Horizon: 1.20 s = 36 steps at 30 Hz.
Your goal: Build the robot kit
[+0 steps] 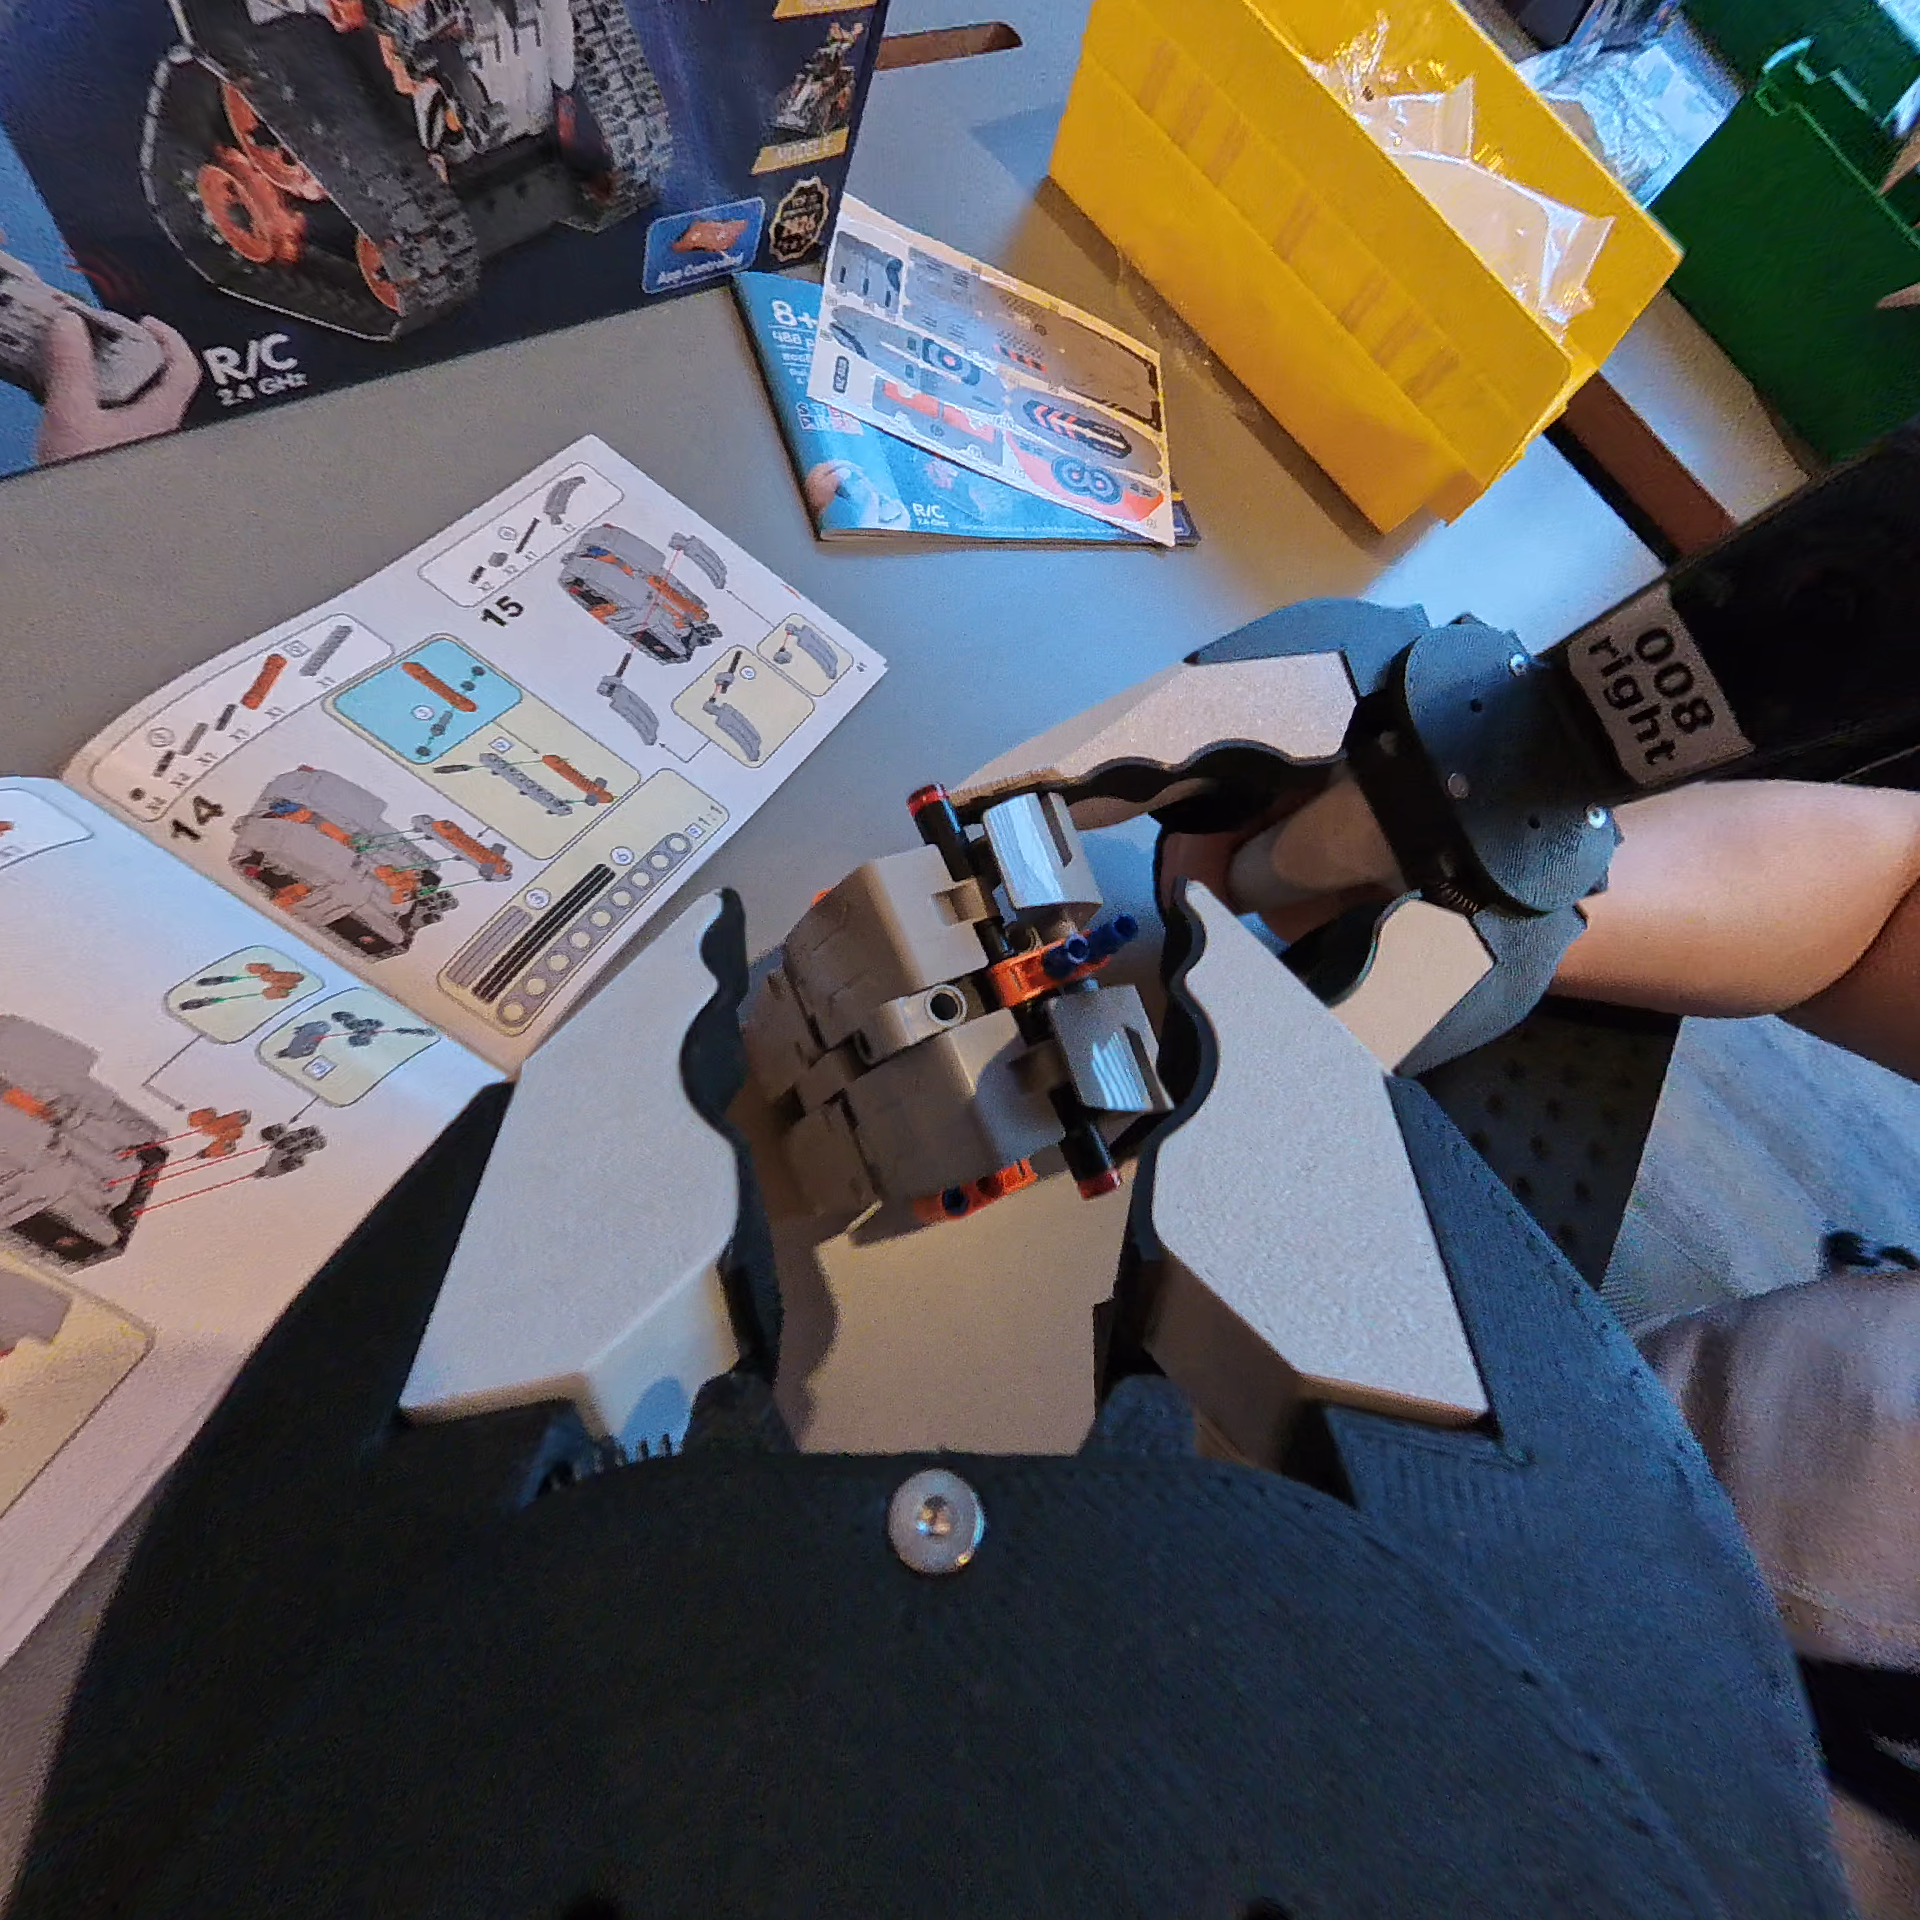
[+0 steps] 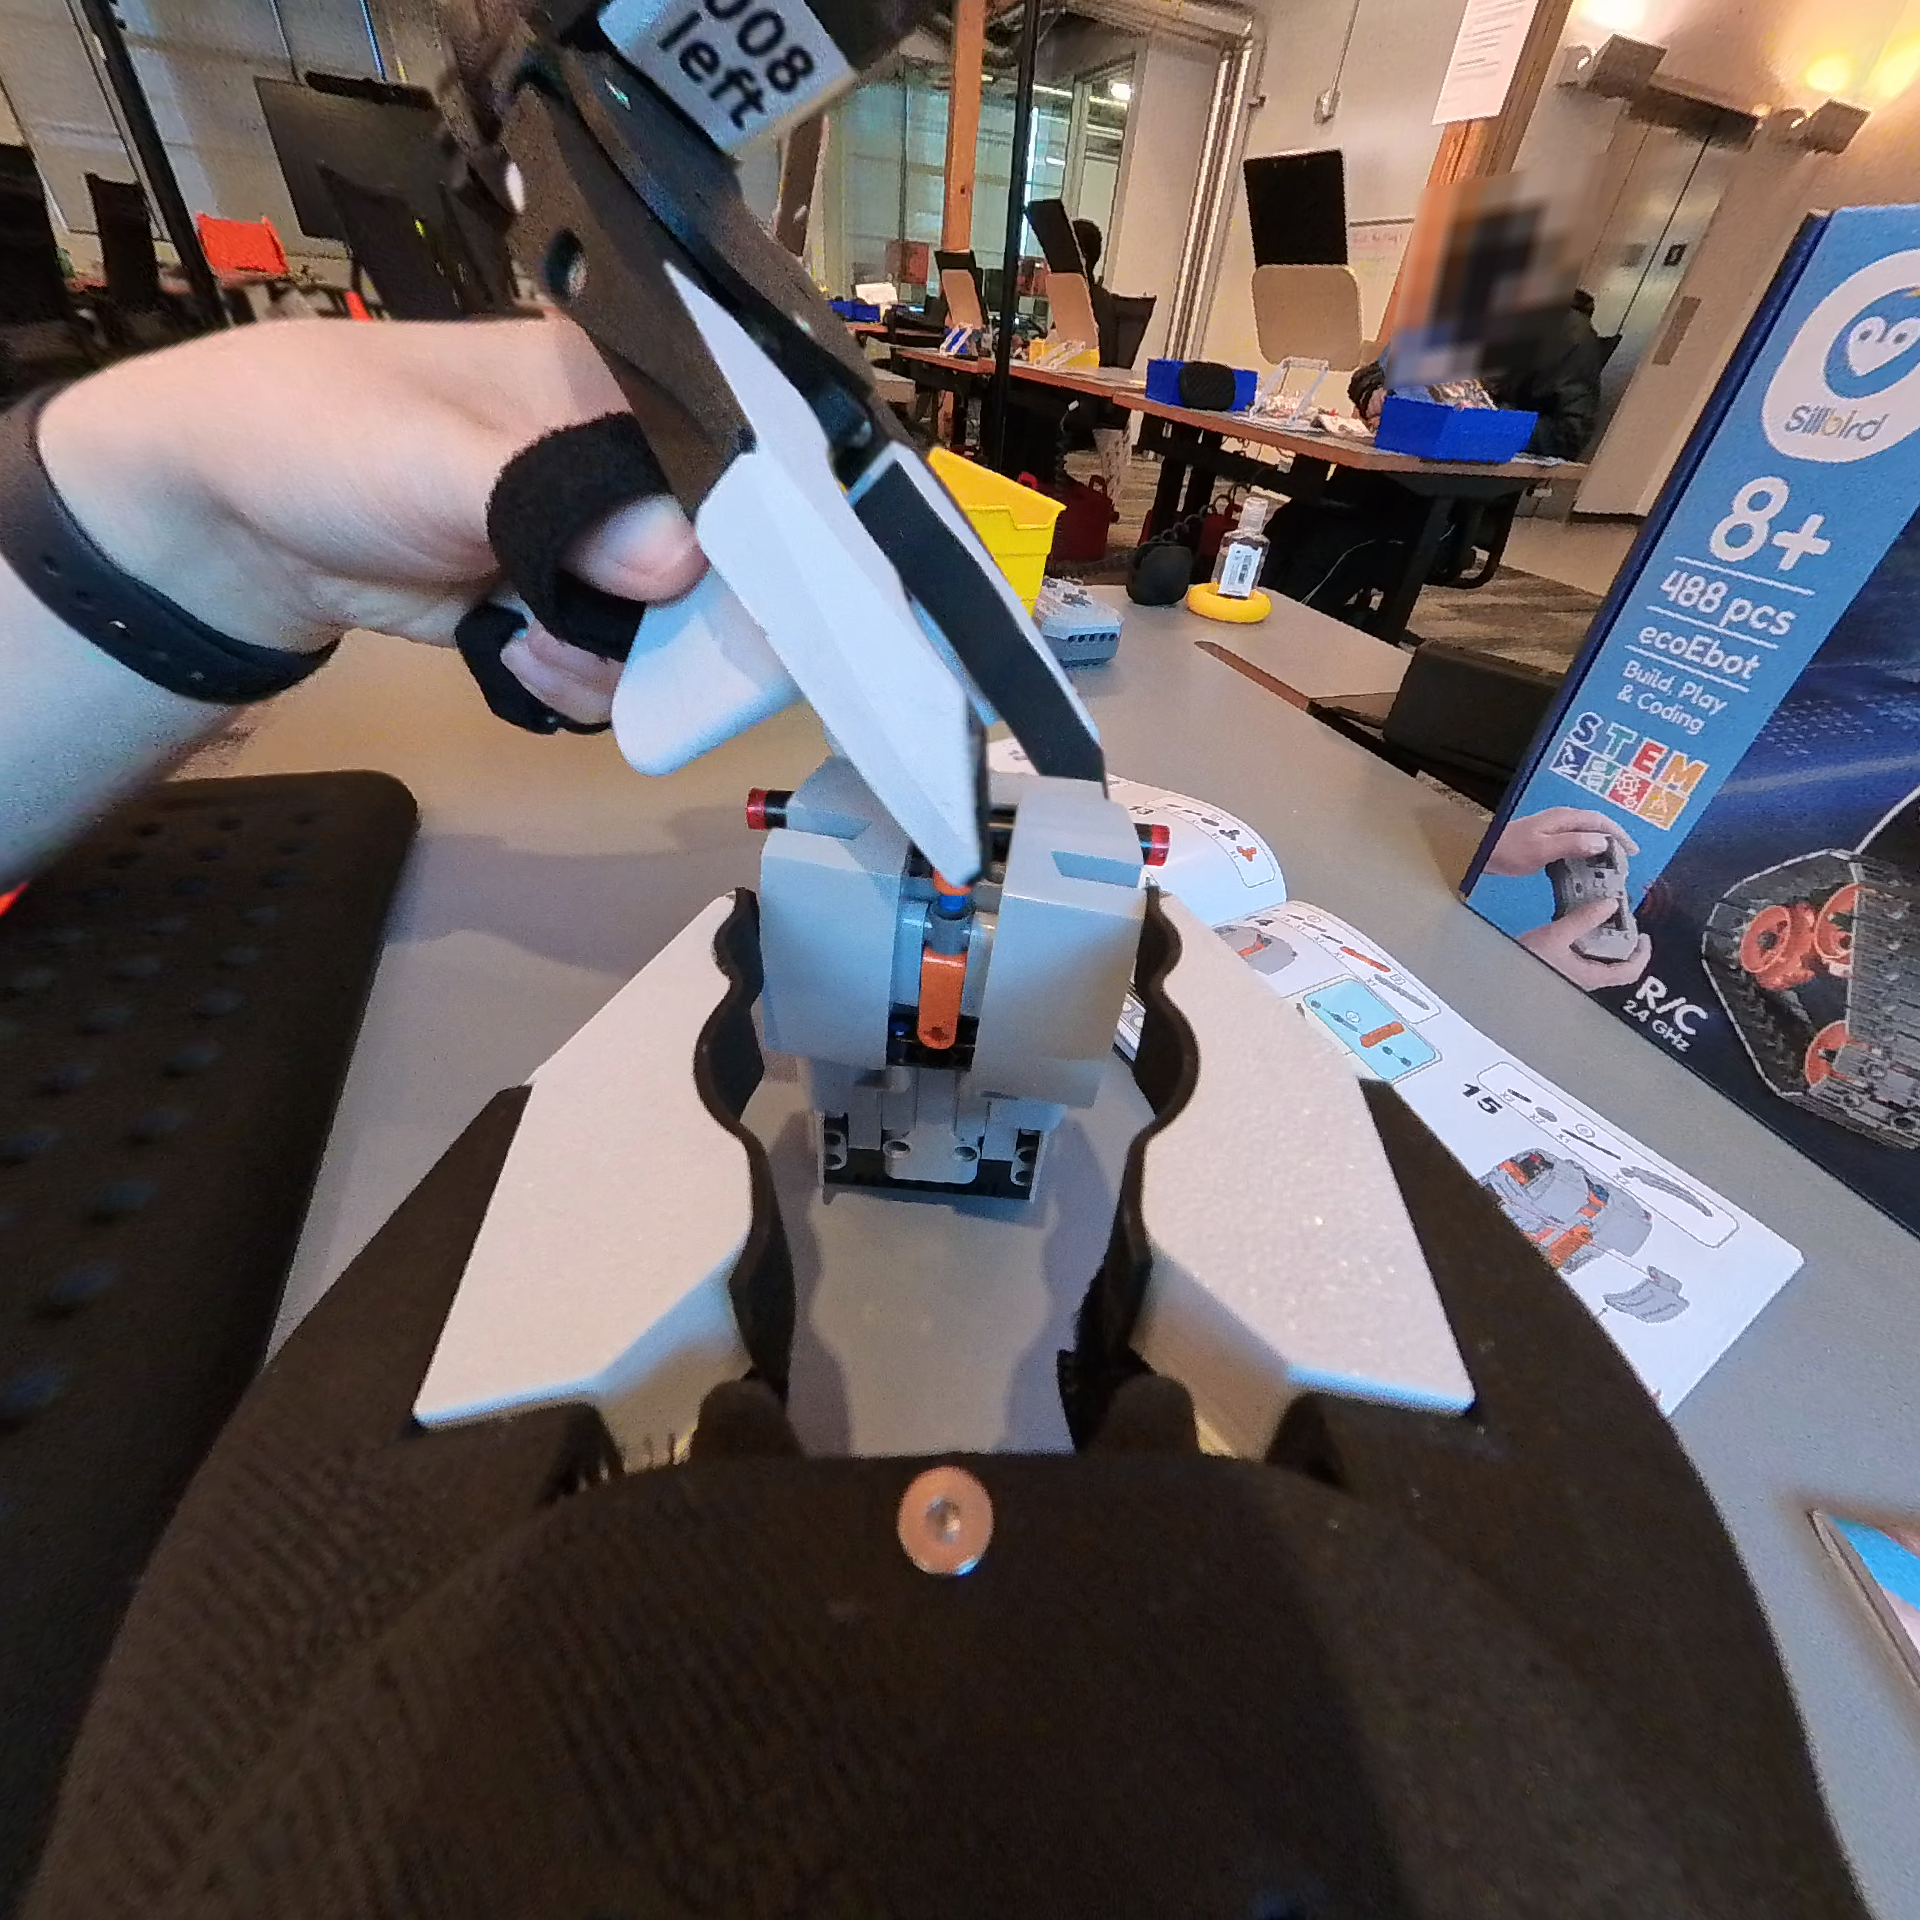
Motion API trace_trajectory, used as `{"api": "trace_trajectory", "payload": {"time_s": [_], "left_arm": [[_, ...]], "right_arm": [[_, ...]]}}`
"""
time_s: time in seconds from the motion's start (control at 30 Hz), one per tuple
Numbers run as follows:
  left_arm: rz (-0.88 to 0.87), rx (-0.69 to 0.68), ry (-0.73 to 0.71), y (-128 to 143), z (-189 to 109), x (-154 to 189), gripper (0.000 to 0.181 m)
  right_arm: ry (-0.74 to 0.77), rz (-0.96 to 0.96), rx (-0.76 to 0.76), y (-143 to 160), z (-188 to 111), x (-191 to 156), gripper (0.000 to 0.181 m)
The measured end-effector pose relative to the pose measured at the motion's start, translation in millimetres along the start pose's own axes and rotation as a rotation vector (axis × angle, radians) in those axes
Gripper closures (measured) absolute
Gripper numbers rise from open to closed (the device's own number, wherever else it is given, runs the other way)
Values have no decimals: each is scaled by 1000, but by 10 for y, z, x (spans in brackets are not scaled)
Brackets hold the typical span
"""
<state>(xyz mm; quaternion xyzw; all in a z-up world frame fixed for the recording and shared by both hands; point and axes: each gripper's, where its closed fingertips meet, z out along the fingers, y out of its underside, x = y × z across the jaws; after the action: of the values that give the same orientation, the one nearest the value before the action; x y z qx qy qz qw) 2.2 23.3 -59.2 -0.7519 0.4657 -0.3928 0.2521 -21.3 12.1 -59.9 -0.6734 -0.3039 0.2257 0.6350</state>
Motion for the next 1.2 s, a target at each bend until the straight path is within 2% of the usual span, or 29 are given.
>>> {"api": "trace_trajectory", "payload": {"time_s": [0.1,0.2,0.33,0.5,0.7,0.9,1.1,1.2], "left_arm": [[-25,-15,37,17,80,35,102],[-4,-97,-27,166,126,-64,91],[-19,-133,20,251,161,-8,92],[-39,-102,26,263,160,-32,95],[14,-133,70,255,178,-37,96],[-156,9,273,147,39,20,85],[-215,161,403,-73,-269,31,106],[-216,157,372,-102,-292,-44,109]], "right_arm": [[8,3,6,-2,12,2,109],[15,3,11,-3,23,7,109],[24,10,27,-10,42,15,110],[23,5,28,-10,65,9,110],[53,-38,9,-3,81,13,110],[70,-58,-4,6,96,5,110],[69,-50,-4,12,100,20,110],[66,-40,0,12,108,26,111]]}}
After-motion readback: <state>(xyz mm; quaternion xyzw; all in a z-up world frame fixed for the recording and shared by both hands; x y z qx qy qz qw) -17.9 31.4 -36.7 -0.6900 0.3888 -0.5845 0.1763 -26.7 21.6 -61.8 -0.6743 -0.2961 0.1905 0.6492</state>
